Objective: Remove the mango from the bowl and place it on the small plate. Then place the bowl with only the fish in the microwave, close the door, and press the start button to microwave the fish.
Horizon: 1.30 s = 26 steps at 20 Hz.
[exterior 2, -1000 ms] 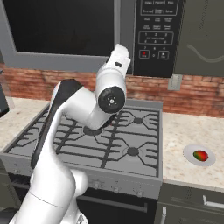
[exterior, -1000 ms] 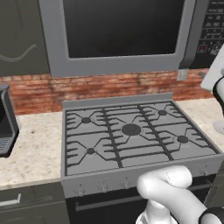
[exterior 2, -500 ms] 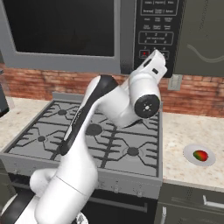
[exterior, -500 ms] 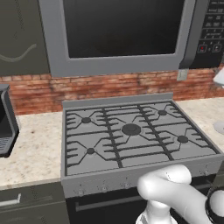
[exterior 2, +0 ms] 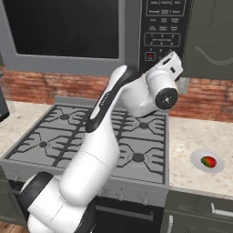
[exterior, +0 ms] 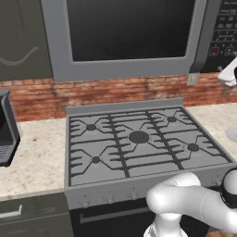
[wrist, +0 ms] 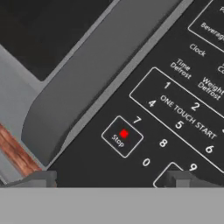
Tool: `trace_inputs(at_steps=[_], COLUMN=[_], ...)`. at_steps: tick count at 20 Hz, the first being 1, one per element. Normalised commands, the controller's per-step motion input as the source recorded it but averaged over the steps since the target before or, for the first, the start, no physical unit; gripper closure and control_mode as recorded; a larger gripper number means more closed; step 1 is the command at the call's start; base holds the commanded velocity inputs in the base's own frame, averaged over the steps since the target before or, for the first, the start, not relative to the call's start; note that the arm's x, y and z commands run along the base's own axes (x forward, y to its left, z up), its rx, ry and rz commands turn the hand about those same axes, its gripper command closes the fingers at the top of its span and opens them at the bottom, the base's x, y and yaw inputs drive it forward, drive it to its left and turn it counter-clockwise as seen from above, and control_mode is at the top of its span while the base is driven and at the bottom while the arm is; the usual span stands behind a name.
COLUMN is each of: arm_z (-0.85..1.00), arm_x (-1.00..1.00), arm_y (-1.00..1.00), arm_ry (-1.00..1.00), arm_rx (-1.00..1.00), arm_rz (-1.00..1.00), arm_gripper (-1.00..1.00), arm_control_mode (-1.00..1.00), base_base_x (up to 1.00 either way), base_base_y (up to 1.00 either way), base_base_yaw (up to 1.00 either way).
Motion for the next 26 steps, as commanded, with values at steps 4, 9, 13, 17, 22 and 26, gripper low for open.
trace_inputs(at_steps=[4,9,13,17,22,26], arm_z=[0.0,-0.16,-0.03,0.0,-0.14,-0.22], arm_x=[0.27,0.42,0.42,0.38,0.38,0.38], arm_y=[-0.39,-0.09,-0.14,-0.19,-0.11,0.26], arm_ry=[0.0,0.0,0.0,0.0,0.0,0.0], arm_rx=[0.07,0.05,0.07,0.06,0.05,0.03], arm_rz=[0.06,0.09,0.08,0.08,0.07,0.0], arm_gripper=[-1.0,-1.0,-1.0,-1.0,-1.0,-1.0], arm_control_mode=[-1.0,-1.0,-1.0,-1.0,-1.0,-1.0], base_base_x=[0.0,0.0,0.0,0.0,0.0,0.0], base_base_y=[0.0,0.0,0.0,0.0,0.0,0.0], base_base_yaw=[0.0,0.0,0.0,0.0,0.0,0.0])
